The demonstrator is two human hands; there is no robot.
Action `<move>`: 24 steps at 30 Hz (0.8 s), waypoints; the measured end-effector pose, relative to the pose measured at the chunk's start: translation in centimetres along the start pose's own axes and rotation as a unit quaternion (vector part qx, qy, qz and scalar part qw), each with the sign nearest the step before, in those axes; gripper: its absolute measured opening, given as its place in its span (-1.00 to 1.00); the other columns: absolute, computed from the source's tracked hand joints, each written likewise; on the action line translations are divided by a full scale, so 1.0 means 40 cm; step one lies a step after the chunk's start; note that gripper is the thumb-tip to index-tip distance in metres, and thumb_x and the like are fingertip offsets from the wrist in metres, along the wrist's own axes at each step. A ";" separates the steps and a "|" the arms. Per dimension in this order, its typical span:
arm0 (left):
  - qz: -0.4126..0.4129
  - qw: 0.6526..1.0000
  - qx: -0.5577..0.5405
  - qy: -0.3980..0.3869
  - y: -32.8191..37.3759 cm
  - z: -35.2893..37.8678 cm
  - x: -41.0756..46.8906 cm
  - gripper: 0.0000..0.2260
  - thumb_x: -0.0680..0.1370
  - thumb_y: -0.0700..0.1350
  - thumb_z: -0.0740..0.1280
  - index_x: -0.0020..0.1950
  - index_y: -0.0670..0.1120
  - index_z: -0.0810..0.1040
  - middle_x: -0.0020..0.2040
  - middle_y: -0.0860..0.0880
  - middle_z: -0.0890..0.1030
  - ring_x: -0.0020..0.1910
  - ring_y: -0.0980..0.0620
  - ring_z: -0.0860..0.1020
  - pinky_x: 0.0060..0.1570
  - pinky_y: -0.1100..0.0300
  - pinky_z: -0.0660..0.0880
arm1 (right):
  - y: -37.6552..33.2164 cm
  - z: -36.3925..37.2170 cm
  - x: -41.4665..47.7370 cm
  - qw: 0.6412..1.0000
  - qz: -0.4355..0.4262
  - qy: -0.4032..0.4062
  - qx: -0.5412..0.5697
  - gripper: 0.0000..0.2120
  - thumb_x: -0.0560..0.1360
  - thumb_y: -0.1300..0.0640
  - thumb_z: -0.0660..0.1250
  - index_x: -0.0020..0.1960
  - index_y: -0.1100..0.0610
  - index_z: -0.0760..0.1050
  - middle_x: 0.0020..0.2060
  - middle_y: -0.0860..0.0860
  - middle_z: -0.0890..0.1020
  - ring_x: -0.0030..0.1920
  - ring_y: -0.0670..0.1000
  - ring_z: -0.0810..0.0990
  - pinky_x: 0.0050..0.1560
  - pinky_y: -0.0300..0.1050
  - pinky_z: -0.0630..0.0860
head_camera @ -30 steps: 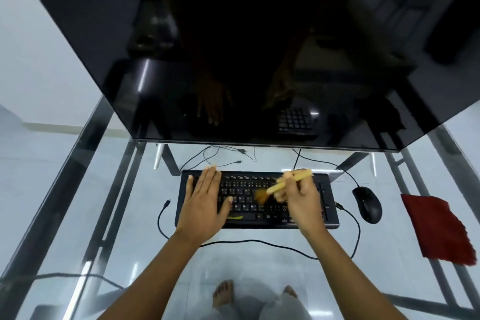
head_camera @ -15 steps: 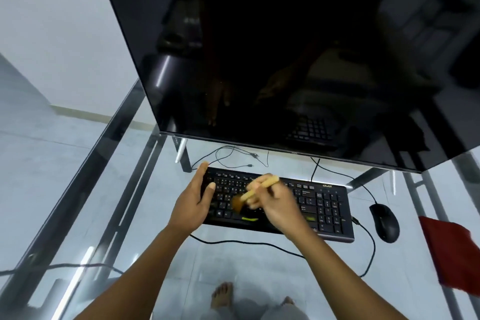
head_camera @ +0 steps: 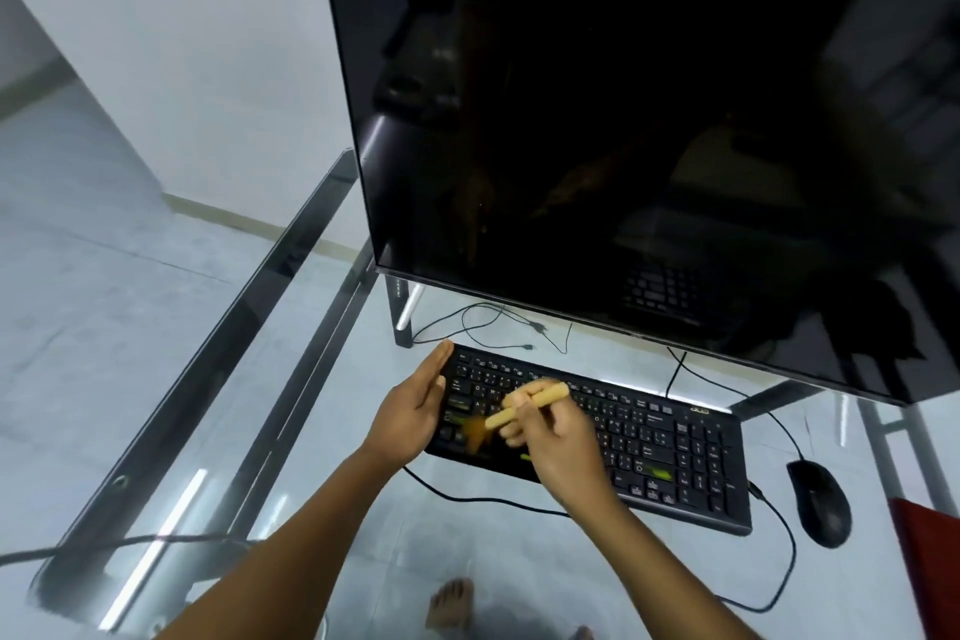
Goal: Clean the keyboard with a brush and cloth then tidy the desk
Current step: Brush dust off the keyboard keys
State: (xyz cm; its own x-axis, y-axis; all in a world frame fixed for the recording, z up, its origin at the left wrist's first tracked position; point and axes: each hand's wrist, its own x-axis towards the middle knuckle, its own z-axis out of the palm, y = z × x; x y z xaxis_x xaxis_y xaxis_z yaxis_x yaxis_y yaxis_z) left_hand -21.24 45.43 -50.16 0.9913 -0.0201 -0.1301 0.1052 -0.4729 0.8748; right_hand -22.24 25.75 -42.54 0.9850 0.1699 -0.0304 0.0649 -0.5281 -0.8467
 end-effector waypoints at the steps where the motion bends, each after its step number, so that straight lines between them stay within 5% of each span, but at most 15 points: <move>1: 0.000 1.000 0.012 0.003 0.000 0.003 -0.003 -0.59 0.66 -0.02 0.07 0.52 0.16 0.17 0.33 0.24 0.38 0.24 0.20 0.43 0.13 0.55 0.27 | 0.000 0.005 0.003 0.999 0.009 -0.053 -0.008 -0.87 0.59 0.18 0.24 -0.10 0.08 0.53 -0.24 0.06 0.68 -0.23 -0.02 0.66 -0.18 -0.18 0.61; 6: 0.007 0.998 0.055 0.022 0.008 0.014 -0.016 -0.56 0.64 0.09 0.07 0.53 0.21 0.11 0.37 0.11 0.46 0.23 0.09 0.50 0.21 0.15 0.46 | -0.007 -0.032 0.055 0.996 0.059 0.061 0.018 -0.87 0.61 0.13 0.21 -0.10 0.06 0.49 -0.24 0.00 0.67 -0.26 -0.06 0.64 -0.22 -0.16 0.60; 9: 0.003 0.997 0.070 0.038 0.009 0.017 -0.019 -0.54 0.63 0.13 0.08 0.52 0.20 0.10 0.35 0.06 0.48 0.22 0.05 0.52 0.18 0.09 0.48 | -0.018 -0.033 0.053 0.990 0.095 -0.108 0.008 -0.89 0.61 0.13 0.22 -0.05 0.09 0.49 -0.18 0.04 0.68 -0.27 -0.03 0.65 -0.20 -0.11 0.63; 10: 0.001 0.997 0.073 0.039 0.009 0.017 -0.021 -0.54 0.63 0.13 0.09 0.52 0.20 0.10 0.35 0.06 0.48 0.22 0.05 0.52 0.18 0.08 0.49 | -0.010 -0.036 0.055 0.989 0.100 -0.109 -0.016 -0.89 0.61 0.11 0.22 -0.06 0.07 0.50 -0.18 0.00 0.68 -0.25 -0.02 0.65 -0.16 -0.07 0.64; 13: 0.001 0.997 0.069 0.031 0.018 0.015 -0.021 -0.53 0.63 0.10 0.10 0.53 0.19 0.10 0.35 0.06 0.48 0.24 0.06 0.51 0.20 0.13 0.47 | 0.022 -0.063 0.077 0.993 0.092 0.075 0.000 -0.87 0.60 0.05 0.22 -0.09 0.02 0.48 -0.23 -0.04 0.69 -0.22 0.02 0.66 -0.15 -0.03 0.61; 17: 0.003 0.997 0.076 0.026 0.018 0.011 -0.018 -0.53 0.63 0.11 0.10 0.53 0.20 0.09 0.37 0.07 0.46 0.24 0.06 0.50 0.20 0.13 0.46 | 0.011 -0.059 0.082 0.993 0.112 0.003 0.049 -0.87 0.61 0.15 0.21 -0.07 0.05 0.50 -0.17 0.00 0.69 -0.18 -0.02 0.66 -0.20 -0.29 0.57; 20: 0.006 0.997 0.072 0.014 0.017 0.009 -0.020 -0.54 0.61 0.17 0.03 0.52 0.23 0.07 0.36 0.09 0.47 0.25 0.07 0.50 0.22 0.11 0.45 | 0.004 -0.066 0.108 0.984 0.099 0.144 0.041 -0.78 0.60 0.18 0.21 -0.17 -0.06 0.46 -0.21 -0.05 0.65 -0.20 -0.08 0.62 -0.24 -0.33 0.47; 24: 0.012 0.997 0.077 0.020 0.015 0.008 -0.021 -0.55 0.62 0.14 0.02 0.52 0.22 0.09 0.36 0.12 0.46 0.22 0.09 0.51 0.17 0.16 0.46 | -0.023 -0.008 0.127 0.980 0.156 -0.022 0.123 -0.89 0.59 0.11 0.24 -0.01 0.08 0.53 -0.12 -0.01 0.69 -0.08 -0.01 0.67 0.04 -0.07 0.60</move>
State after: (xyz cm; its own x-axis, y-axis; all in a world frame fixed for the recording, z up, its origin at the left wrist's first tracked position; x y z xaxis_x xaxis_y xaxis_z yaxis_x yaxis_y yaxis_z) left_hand -22.02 44.90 -49.68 0.9960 0.0005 -0.0893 0.0716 -0.6017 0.7955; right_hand -17.24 26.83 -41.73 0.9427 0.0699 -0.3261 -0.2841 -0.3440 -0.8950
